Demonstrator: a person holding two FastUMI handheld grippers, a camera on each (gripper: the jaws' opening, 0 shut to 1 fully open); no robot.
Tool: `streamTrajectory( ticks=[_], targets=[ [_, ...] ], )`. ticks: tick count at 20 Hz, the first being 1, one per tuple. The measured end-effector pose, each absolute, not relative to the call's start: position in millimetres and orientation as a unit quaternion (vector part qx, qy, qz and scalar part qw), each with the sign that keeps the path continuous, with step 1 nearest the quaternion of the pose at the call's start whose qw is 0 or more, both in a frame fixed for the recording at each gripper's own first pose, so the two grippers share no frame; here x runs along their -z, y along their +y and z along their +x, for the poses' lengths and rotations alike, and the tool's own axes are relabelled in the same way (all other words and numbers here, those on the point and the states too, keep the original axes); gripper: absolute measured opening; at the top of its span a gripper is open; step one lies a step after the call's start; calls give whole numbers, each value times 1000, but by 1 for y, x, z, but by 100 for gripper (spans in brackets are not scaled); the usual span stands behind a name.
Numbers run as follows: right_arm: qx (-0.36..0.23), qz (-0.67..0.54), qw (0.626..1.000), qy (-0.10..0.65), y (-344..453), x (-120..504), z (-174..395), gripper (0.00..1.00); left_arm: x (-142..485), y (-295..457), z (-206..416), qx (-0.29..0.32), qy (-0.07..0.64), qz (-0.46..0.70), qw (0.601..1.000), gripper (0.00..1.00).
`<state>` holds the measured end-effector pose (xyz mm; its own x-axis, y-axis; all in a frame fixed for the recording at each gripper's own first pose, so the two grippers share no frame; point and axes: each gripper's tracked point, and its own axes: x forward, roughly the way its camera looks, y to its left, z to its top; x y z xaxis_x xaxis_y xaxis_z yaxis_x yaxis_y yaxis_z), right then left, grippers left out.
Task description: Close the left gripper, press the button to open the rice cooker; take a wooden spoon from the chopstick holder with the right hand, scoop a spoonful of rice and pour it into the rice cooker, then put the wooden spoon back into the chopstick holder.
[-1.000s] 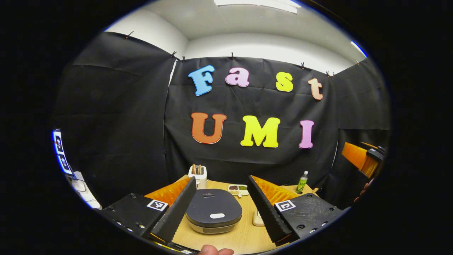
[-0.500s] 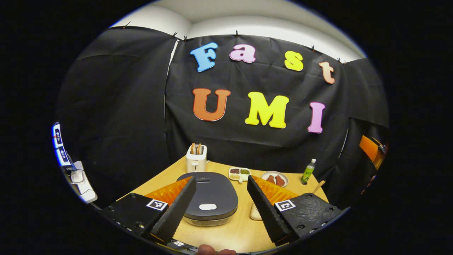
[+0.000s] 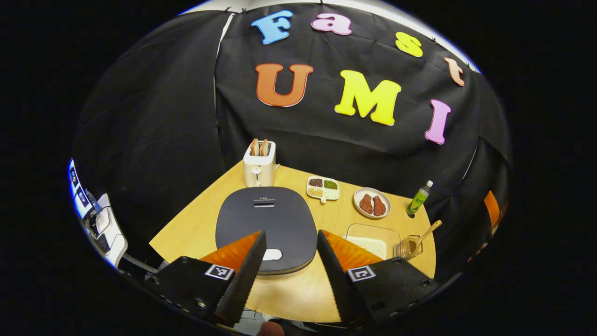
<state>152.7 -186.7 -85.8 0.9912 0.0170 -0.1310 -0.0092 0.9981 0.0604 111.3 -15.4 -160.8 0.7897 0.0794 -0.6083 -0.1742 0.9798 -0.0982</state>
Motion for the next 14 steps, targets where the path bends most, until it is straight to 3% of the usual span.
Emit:
streamTrajectory(
  ticks=[2,4,5,7,9,10,11,12,14],
  targets=[
    [-7,29,997,68,-192,90,157,100,173,-11,114,-71,346,-69,933,60],
    [2,26,997,69,-202,91,159,100,186,-6,116,-67,371,-67,924,51],
    [5,28,997,67,-207,91,159,100,192,-5,116,-68,381,-71,919,53],
    [14,29,997,69,-216,94,158,100,201,-3,120,-62,403,-80,909,31],
    [24,33,996,73,-224,99,158,100,212,9,126,-75,414,-82,903,31],
    [28,37,996,75,-227,101,157,100,221,6,124,-72,429,-98,895,2],
    [31,40,996,77,-230,102,157,100,224,6,121,-67,441,-120,887,5],
    [35,41,996,77,-232,104,156,100,233,4,126,-65,450,-137,880,0],
    [41,42,995,75,-236,104,155,100,245,6,126,-61,464,-153,870,0]
  ],
)
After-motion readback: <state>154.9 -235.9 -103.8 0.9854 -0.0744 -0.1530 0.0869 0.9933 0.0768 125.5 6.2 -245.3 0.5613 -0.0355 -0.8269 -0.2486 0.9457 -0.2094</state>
